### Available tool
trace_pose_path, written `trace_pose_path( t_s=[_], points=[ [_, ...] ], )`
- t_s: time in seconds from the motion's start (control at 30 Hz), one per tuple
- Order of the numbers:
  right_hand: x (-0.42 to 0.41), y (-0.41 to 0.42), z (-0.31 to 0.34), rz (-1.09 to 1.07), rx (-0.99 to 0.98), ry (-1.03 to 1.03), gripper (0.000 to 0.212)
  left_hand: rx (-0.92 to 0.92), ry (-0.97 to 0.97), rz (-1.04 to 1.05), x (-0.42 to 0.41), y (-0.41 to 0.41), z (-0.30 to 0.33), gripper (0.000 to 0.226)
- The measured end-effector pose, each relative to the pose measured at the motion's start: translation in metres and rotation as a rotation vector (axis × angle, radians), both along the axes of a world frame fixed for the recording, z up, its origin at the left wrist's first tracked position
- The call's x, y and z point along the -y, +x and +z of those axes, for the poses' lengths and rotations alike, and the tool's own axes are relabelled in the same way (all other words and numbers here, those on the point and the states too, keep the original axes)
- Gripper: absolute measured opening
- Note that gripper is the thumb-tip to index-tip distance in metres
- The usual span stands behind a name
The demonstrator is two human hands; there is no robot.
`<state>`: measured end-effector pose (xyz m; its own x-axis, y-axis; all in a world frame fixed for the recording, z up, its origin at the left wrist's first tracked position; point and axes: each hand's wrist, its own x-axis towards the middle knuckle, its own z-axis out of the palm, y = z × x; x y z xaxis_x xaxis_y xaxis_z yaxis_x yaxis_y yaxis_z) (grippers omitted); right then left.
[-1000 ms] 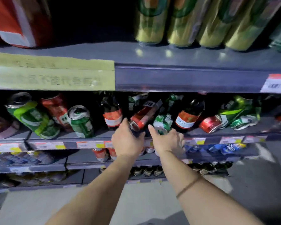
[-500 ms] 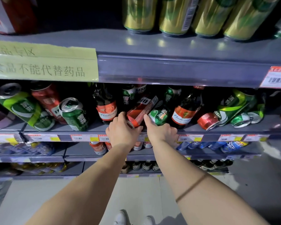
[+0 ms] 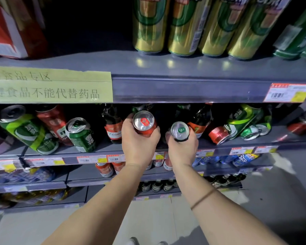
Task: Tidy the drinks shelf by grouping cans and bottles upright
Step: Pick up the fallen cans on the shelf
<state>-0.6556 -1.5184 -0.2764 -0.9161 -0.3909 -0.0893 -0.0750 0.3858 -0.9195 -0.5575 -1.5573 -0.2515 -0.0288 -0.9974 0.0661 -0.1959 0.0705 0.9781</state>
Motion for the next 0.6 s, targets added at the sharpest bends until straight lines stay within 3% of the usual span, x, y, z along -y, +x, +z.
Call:
trace_pose_path(
  t_s=[0.17, 0.37, 0.6],
  points=[
    [0.006, -0.006, 0.005, 0.145, -0.066, 0.119, 0.062, 0.105, -0.051, -0.046, 0.007, -0.002, -0.005, 0.082],
    [0.006, -0.012, 0.003, 0.234, -0.057, 0.165, 0.078, 0.227, -0.060, -0.103, 0.021, -0.001, -0.025, 0.048],
    [0.004, -0.010, -0.007, 0.199, -0.110, 0.200, 0.073, 0.243, 0.017, -0.161, 0.018, 0.004, -0.057, 0.044]
  ],
)
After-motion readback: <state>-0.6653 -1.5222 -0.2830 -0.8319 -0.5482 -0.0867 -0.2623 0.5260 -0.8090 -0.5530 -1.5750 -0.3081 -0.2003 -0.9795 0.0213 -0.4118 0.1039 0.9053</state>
